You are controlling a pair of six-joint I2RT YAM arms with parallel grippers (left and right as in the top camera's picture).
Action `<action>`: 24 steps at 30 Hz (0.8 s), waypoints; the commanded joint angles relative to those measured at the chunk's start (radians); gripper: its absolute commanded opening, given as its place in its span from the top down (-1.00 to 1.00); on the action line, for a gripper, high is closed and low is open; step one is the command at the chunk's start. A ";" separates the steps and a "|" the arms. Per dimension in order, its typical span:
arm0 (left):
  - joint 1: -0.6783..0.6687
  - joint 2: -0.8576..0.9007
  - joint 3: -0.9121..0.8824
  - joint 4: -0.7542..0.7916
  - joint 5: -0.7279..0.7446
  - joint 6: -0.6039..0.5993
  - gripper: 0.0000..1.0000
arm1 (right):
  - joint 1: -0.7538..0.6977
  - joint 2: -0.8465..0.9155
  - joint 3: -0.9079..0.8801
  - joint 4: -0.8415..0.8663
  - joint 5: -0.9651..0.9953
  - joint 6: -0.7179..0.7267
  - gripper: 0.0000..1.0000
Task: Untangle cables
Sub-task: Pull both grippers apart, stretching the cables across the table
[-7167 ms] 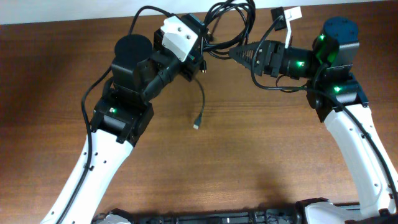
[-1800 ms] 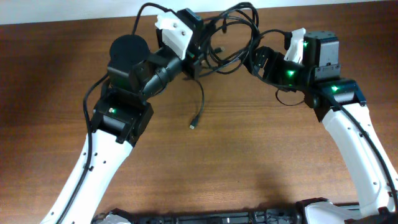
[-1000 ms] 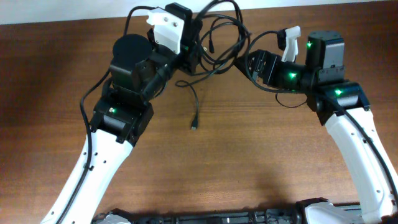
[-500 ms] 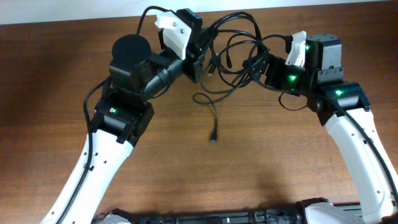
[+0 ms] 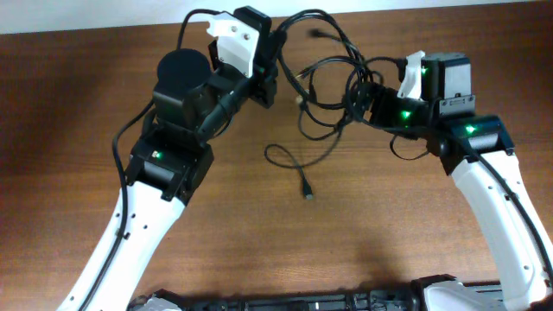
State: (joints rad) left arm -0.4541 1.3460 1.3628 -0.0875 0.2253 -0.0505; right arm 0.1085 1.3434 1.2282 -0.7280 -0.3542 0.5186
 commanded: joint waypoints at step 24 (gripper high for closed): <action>0.005 -0.174 0.011 -0.172 -0.454 -0.017 1.00 | 0.003 -0.011 0.006 -0.010 -0.121 -0.251 -0.97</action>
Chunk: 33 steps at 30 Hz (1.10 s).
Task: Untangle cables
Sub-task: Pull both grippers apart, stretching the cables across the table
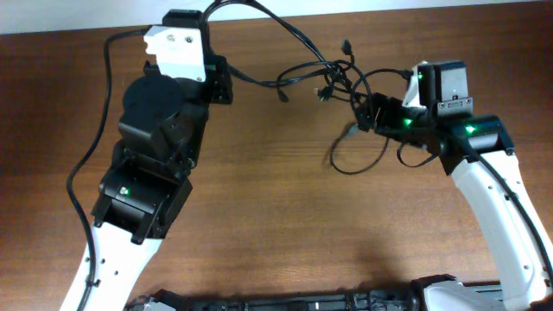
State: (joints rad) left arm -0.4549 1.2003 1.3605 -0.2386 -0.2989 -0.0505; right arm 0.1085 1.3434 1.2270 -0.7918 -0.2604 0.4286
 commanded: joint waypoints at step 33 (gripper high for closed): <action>0.236 -0.207 0.013 -0.100 0.650 -0.017 1.00 | -0.190 0.099 0.007 0.041 0.103 -0.020 -0.97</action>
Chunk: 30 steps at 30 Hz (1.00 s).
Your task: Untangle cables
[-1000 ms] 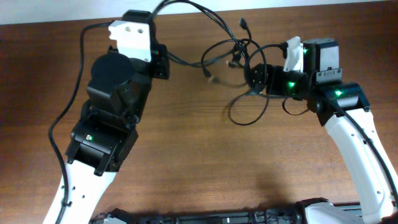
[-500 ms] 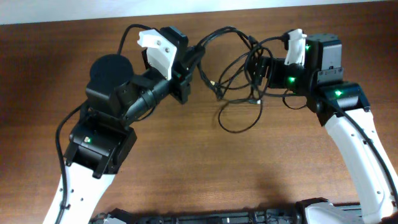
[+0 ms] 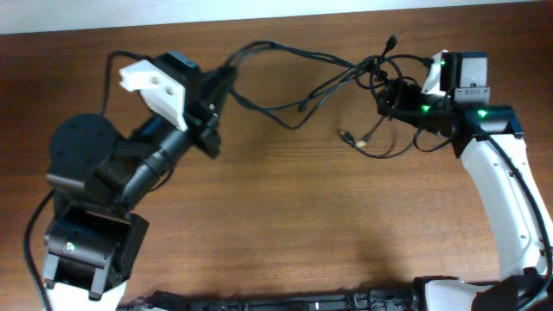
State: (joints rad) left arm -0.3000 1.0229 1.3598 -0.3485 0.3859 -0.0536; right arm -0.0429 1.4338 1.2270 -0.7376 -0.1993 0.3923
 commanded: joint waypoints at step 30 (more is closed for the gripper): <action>0.420 0.034 0.014 -0.102 -0.254 -0.092 1.00 | -0.058 0.008 0.007 -0.035 -0.055 -0.044 -0.97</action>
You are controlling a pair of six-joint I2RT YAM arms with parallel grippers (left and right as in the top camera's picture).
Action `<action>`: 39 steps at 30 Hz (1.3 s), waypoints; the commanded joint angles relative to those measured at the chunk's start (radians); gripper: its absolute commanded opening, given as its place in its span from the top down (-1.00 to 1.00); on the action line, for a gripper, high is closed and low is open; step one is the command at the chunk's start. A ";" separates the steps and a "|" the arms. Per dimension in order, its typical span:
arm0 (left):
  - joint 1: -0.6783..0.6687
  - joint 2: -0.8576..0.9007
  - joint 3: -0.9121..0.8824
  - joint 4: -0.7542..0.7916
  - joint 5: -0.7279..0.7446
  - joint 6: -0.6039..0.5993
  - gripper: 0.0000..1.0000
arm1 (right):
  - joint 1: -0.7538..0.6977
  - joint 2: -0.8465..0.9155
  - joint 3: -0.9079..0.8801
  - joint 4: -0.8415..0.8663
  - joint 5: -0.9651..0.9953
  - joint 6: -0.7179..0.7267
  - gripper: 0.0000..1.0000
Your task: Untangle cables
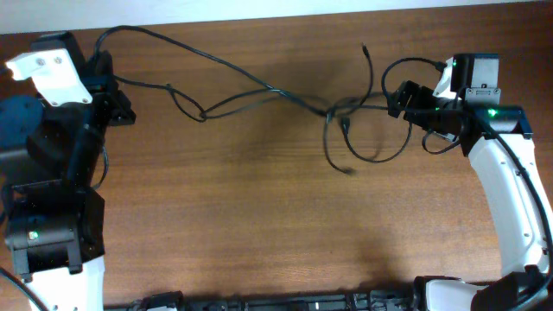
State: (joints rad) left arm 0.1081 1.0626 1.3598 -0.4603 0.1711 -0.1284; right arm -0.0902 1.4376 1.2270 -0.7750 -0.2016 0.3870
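Observation:
Thin black cables (251, 86) stretch across the brown table from far left to right. They cross in a knot (332, 111) right of centre. A slack loop (367, 151) hangs below the knot, and a loose plug end (364, 48) sticks up toward the back. My left gripper (119, 97) is at the far left, shut on the left ends of the strands. At the right, my right gripper (400, 97) is shut on the cable just beside the knot.
The table's back edge (285, 12) runs close behind the cables, with a white wall beyond. A dark base bar (285, 302) lies along the front edge. Both white forearms reach in from the bottom corners.
My left gripper has moved far to the left with its cable. The strands now lie longer and flatter, and the tangle has shrunk to one knot near the right gripper.
Both grippers first held a dense tangle at the table's back centre, close together. Then my left gripper stood further left each time while the right stayed near the right side. The bundle has been drawn out into long strands with one knot.

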 commanded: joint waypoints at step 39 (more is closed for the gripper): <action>-0.214 0.106 0.014 0.407 0.480 -0.227 1.00 | 0.153 0.004 0.007 0.161 -0.921 -0.552 -0.97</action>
State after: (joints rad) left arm -0.0597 1.1618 1.3594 -0.0982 0.6250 -0.2996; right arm 0.0010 1.4376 1.2270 -0.6670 -1.0389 -0.1444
